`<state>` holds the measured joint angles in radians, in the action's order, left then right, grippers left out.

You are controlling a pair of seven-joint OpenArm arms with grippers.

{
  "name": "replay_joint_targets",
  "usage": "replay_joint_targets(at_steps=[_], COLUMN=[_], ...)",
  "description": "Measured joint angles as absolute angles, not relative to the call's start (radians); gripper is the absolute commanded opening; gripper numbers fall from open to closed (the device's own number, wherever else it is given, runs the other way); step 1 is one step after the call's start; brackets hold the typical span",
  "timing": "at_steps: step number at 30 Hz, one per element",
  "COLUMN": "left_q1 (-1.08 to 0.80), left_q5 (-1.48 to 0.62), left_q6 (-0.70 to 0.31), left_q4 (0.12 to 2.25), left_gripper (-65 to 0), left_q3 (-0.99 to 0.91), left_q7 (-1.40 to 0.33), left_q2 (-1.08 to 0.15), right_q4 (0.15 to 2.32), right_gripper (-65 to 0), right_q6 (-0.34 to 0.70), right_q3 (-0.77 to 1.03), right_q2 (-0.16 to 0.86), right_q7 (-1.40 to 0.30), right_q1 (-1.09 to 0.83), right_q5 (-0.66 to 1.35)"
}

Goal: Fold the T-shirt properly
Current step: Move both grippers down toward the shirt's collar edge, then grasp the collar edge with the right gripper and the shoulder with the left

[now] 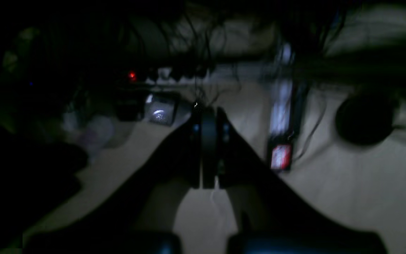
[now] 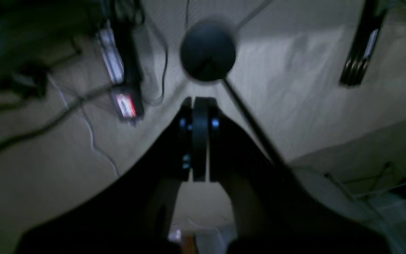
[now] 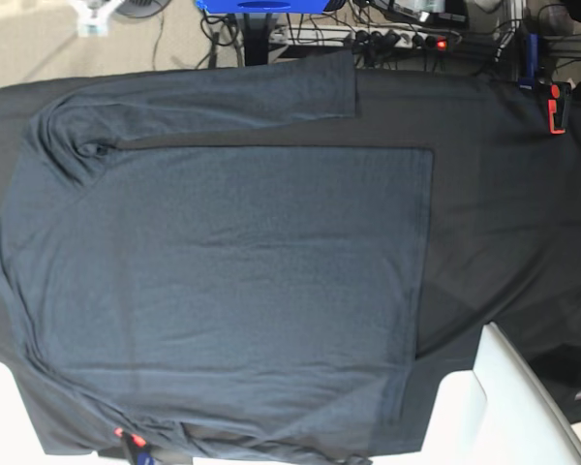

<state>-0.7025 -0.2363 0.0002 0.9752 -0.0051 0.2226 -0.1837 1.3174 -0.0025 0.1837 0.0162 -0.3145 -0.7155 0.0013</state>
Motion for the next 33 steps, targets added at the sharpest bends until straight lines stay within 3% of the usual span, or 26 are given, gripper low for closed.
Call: replay_joint_targets(at_steps=[4, 8, 13, 15, 17, 18, 19, 21, 26, 33], left_q1=[-0.829, -0.919, -0.927, -0.892, -0.854, -0.838, -0.823, -0.798, -0.722, -0.648], left_q5=[-0.420, -0.420, -0.418, -0.422, -0.424, -0.424, -0.425, -0.425, -0.424, -0.424], left_q6=[0.017, 0.006, 0.001, 0.008, 0.011, 0.007, 0.008, 0.007, 0.006, -0.189], left_q4=[1.254, 1.528, 1.643, 1.643, 1.646, 1.650, 1.655, 1.666, 1.666, 1.615], left_gripper=[-65.0, -65.0, -65.0, -65.0, -65.0, -61.7, -54.0, -42.8, -31.3, -31.1], left_q3=[-0.007, -0.011, -0.003, -0.003, -0.007, -0.007, -0.005, 0.003, 0.004, 0.005], left_q7=[0.210, 0.224, 0.214, 0.202, 0.145, 0.108, 0.068, 0.022, -0.044, -0.144], left_q2=[-0.273, -0.322, -0.314, -0.319, -0.319, -0.317, -0.316, -0.316, -0.261, -0.196], right_q4=[1.523, 1.670, 1.841, 1.886, 1.918, 1.929, 1.937, 1.941, 1.937, 1.937], right_gripper=[-65.0, -65.0, -62.3, -51.9, -35.9, -28.8, -21.9, -14.6, -14.1, -14.1], right_q6=[-0.002, -0.002, -0.004, -0.002, -0.002, -0.002, -0.002, 0.031, 0.224, 0.245], right_q3=[0.232, 0.232, 0.232, 0.231, 0.229, 0.229, 0.229, 0.235, 0.236, 0.237], right_q2=[-0.003, -0.009, -0.006, -0.006, -0.006, -0.006, -0.006, -0.004, 0.012, 0.014], right_q7=[-0.313, -0.325, -0.321, -0.332, -0.406, -0.439, -0.466, -0.494, -0.521, -0.521], right_q1=[-0.768, -0.792, -0.771, -0.755, -0.727, -0.711, -0.691, -0.658, -0.632, -0.607], right_q5=[0.001, 0.001, -0.002, 0.001, 0.023, 0.045, 0.073, 0.149, 0.257, 0.259])
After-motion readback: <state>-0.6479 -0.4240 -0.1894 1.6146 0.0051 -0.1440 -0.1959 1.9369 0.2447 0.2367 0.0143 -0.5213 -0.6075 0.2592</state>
